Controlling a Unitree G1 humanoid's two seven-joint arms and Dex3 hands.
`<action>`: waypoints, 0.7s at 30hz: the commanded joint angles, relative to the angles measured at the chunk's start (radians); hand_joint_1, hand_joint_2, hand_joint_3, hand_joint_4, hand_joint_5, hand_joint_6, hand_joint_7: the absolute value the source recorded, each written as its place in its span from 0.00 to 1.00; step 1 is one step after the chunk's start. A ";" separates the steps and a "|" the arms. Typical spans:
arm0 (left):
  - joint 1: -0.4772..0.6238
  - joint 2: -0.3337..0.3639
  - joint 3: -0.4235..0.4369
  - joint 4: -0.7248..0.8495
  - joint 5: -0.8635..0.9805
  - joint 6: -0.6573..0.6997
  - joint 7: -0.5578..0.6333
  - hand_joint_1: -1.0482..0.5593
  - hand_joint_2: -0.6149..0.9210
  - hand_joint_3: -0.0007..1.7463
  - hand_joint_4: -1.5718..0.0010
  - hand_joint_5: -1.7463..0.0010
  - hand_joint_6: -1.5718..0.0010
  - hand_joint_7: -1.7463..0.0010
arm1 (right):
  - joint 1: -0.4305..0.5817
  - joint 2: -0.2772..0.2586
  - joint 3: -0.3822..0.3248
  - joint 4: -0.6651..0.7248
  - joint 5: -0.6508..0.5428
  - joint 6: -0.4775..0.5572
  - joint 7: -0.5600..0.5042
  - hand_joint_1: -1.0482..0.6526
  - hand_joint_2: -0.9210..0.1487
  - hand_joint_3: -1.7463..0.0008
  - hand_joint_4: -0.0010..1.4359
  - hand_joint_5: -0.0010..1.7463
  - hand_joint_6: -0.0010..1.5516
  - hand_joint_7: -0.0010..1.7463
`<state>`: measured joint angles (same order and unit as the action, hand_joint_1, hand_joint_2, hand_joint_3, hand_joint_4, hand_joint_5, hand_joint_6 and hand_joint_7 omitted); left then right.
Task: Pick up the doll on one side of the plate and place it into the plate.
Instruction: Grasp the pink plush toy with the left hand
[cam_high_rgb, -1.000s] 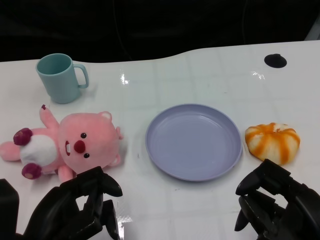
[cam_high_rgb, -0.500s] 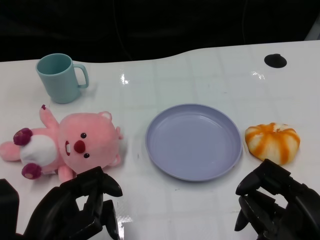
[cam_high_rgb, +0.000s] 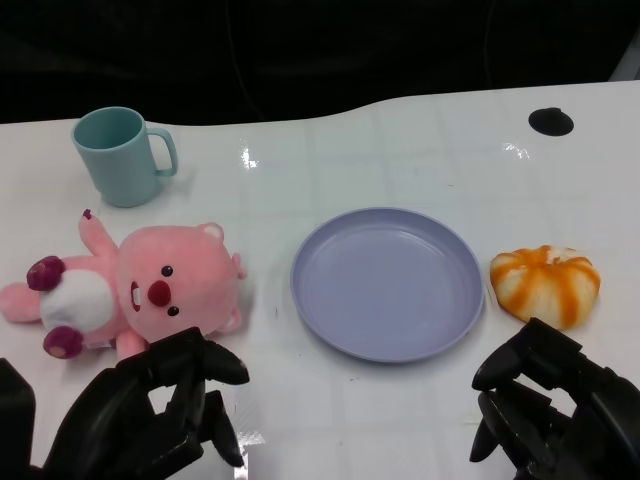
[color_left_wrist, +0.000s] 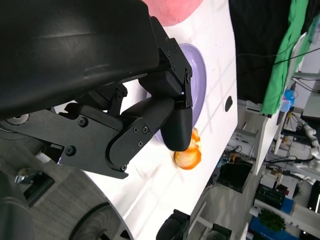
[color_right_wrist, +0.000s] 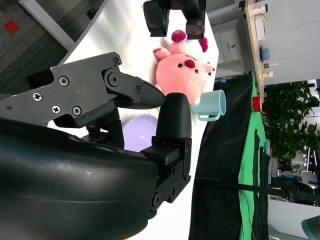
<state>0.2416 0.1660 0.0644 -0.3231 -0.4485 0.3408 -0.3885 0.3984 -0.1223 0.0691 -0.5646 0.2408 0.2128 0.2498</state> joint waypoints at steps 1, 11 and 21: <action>0.008 0.001 0.009 -0.022 0.043 -0.068 0.019 0.48 0.79 0.50 0.56 0.28 0.51 0.61 | -0.002 -0.008 -0.015 0.003 0.006 -0.010 -0.001 0.44 0.05 0.59 0.36 1.00 0.25 0.96; 0.000 0.035 0.031 -0.021 0.148 -0.249 0.004 0.38 1.00 0.11 0.73 0.42 0.63 0.88 | -0.001 -0.006 -0.012 0.007 0.002 -0.021 0.000 0.44 0.04 0.60 0.36 1.00 0.25 0.95; -0.026 0.124 0.046 0.014 0.329 -0.430 0.019 0.26 1.00 0.06 0.95 0.59 0.77 0.97 | 0.001 -0.006 -0.011 0.003 0.001 -0.019 -0.004 0.42 0.03 0.62 0.36 1.00 0.25 0.95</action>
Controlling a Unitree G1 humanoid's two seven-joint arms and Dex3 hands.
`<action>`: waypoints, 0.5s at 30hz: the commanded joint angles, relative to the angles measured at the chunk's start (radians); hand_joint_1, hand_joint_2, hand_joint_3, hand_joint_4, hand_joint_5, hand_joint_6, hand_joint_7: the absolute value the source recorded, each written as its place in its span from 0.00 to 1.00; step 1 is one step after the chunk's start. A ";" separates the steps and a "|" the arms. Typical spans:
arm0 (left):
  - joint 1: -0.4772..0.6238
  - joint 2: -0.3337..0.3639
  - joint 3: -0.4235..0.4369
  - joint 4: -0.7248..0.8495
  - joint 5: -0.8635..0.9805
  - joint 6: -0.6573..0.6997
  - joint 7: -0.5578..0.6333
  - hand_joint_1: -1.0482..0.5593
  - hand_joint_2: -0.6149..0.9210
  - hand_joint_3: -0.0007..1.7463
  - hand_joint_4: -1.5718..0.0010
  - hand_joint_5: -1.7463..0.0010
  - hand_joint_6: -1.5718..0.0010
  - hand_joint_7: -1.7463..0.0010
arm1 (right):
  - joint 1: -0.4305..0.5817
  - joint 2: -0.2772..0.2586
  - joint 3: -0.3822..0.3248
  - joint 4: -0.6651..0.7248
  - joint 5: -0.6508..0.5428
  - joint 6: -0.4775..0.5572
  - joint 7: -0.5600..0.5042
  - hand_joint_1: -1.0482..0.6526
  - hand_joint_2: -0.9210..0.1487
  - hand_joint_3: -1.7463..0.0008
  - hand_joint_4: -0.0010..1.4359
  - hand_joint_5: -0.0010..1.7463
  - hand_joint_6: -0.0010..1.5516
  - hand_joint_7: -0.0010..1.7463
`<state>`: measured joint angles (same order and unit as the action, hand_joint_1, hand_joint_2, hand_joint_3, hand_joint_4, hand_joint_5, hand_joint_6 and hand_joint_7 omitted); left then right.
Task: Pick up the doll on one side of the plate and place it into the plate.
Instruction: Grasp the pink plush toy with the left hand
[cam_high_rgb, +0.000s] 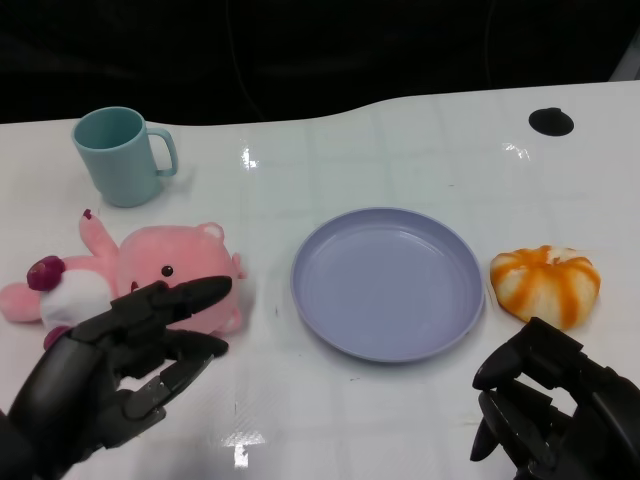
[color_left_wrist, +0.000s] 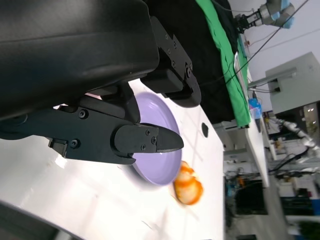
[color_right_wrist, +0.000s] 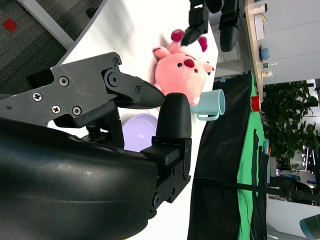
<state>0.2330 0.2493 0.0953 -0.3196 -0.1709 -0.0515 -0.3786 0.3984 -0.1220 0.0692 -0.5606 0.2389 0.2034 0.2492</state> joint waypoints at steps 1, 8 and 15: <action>-0.021 0.062 0.017 0.009 0.101 -0.055 0.021 0.25 1.00 0.06 0.96 0.60 0.78 0.97 | 0.001 -0.005 -0.012 -0.001 0.004 -0.008 -0.004 0.42 0.03 0.62 0.36 1.00 0.26 0.95; -0.044 0.181 0.040 0.001 0.447 -0.138 0.129 0.21 1.00 0.05 1.00 0.80 0.89 1.00 | 0.001 -0.008 -0.021 -0.004 0.013 0.002 -0.004 0.42 0.00 0.65 0.36 1.00 0.26 0.93; -0.074 0.255 0.049 -0.025 0.754 -0.077 0.213 0.18 1.00 0.03 1.00 0.88 0.93 0.99 | -0.005 -0.008 -0.024 -0.002 0.017 0.008 -0.002 0.43 0.00 0.66 0.36 1.00 0.27 0.93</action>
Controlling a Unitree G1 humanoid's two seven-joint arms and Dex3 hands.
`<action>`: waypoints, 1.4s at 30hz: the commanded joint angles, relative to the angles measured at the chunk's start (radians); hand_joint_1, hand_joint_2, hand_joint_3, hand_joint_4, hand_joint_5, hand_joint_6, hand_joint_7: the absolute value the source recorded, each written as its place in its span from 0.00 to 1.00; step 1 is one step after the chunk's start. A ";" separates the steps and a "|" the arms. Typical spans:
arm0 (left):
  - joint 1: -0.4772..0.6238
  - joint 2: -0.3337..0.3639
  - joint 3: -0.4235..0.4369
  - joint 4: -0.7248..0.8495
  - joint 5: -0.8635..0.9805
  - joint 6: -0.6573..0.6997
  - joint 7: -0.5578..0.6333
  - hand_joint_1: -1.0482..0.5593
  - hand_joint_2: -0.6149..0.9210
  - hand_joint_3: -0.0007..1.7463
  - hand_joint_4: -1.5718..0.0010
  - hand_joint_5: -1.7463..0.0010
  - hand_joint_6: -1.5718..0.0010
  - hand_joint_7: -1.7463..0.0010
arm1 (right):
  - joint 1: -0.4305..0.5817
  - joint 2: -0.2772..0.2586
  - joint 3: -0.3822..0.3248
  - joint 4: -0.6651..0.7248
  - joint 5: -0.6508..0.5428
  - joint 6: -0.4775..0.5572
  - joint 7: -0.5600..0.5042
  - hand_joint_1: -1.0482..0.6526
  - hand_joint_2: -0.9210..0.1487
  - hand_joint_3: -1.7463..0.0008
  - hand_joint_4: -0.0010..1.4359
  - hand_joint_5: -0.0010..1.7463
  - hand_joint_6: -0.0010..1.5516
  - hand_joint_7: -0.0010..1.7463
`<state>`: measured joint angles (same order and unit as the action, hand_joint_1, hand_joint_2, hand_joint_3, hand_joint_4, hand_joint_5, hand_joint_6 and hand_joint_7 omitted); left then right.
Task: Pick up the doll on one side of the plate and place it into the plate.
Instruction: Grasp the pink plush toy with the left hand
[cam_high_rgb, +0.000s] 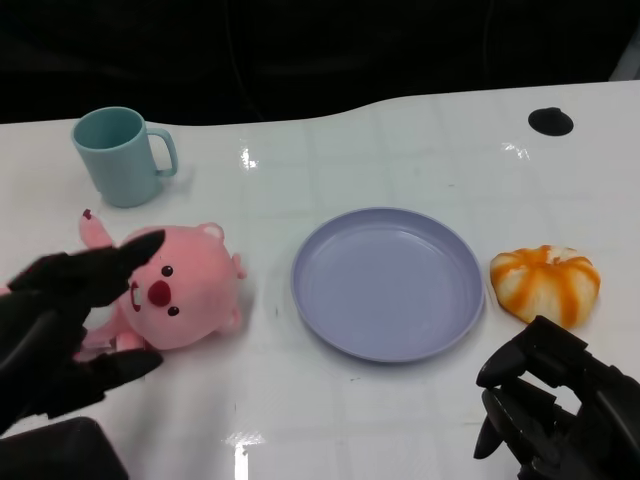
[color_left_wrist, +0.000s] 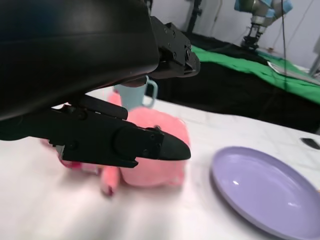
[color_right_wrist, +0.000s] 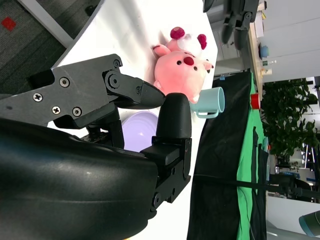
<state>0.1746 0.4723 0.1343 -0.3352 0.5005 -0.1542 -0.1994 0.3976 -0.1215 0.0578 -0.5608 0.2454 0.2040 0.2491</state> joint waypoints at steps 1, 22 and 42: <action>-0.022 0.037 0.009 -0.008 0.113 0.036 0.041 0.17 1.00 0.03 1.00 0.90 0.93 1.00 | -0.004 -0.009 -0.012 -0.002 0.010 0.011 -0.002 0.43 0.00 0.66 0.36 1.00 0.27 0.93; -0.273 0.143 -0.177 0.264 0.428 0.194 0.001 0.16 0.99 0.00 0.96 0.91 0.90 1.00 | -0.004 -0.007 -0.005 -0.006 -0.005 0.008 -0.005 0.43 0.00 0.65 0.36 1.00 0.26 0.93; -0.634 0.077 -0.471 0.896 0.393 0.165 0.039 0.18 0.99 0.00 0.96 0.94 0.91 1.00 | 0.011 -0.006 0.005 -0.040 0.004 0.030 -0.014 0.43 0.00 0.66 0.36 1.00 0.27 0.93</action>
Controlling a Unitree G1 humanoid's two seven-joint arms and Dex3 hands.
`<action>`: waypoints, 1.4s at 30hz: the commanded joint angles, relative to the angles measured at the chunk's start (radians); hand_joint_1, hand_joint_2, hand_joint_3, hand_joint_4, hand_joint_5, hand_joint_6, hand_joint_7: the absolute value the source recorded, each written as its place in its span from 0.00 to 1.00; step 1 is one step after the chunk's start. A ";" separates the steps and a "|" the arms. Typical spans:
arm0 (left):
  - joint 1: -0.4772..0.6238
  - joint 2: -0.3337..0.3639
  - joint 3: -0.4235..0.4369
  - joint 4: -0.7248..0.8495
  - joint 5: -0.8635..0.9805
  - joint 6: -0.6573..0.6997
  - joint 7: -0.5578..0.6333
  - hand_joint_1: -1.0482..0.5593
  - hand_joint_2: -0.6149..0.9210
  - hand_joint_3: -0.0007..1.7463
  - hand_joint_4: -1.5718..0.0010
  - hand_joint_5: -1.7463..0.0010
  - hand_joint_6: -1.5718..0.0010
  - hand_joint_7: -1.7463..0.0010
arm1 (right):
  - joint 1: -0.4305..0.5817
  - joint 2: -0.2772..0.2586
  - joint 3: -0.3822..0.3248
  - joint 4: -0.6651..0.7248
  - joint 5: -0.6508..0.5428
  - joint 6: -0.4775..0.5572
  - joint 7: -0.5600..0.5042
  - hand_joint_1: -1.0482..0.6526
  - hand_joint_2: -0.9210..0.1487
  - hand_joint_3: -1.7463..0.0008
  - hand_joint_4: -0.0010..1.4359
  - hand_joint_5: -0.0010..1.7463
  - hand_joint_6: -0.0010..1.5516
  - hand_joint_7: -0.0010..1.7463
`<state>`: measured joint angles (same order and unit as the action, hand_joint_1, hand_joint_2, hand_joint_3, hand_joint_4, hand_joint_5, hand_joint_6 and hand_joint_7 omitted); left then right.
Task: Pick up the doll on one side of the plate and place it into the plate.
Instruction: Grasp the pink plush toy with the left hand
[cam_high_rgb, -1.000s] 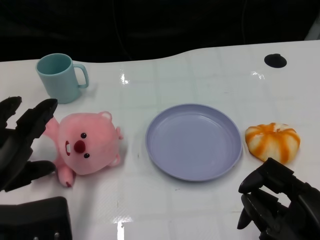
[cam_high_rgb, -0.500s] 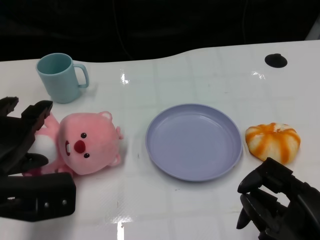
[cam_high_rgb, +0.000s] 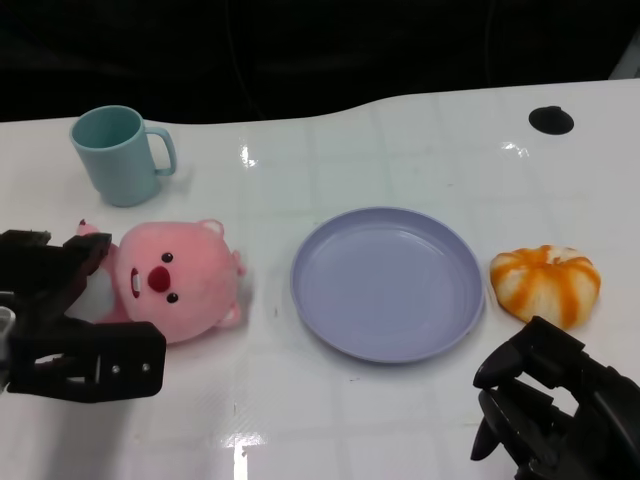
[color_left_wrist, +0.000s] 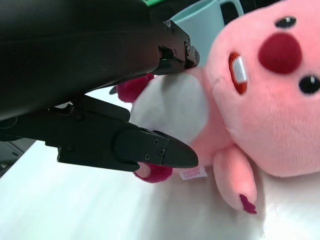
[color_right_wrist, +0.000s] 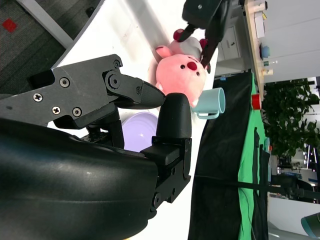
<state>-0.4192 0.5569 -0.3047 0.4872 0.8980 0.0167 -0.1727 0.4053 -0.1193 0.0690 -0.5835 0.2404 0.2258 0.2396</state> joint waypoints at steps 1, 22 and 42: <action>-0.059 -0.015 -0.044 0.110 -0.007 -0.011 0.020 0.18 0.99 0.00 0.96 0.94 0.91 1.00 | 0.004 -0.008 -0.007 -0.018 0.009 0.008 -0.004 0.42 0.00 0.65 0.36 1.00 0.27 0.93; -0.267 -0.134 -0.207 0.689 -0.082 -0.109 0.249 0.49 1.00 0.08 0.57 0.23 0.36 0.83 | 0.012 -0.011 -0.003 -0.036 0.006 0.013 -0.007 0.42 0.00 0.65 0.36 1.00 0.26 0.94; -0.245 -0.119 -0.006 0.629 -0.356 -0.279 0.504 0.52 0.85 0.49 0.42 0.00 0.55 0.00 | -0.004 0.004 0.027 -0.026 -0.004 0.019 -0.026 0.43 0.00 0.64 0.37 1.00 0.26 0.95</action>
<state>-0.6549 0.4310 -0.3309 1.1354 0.5682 -0.2740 0.3482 0.4038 -0.1136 0.0977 -0.6082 0.2322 0.2403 0.2180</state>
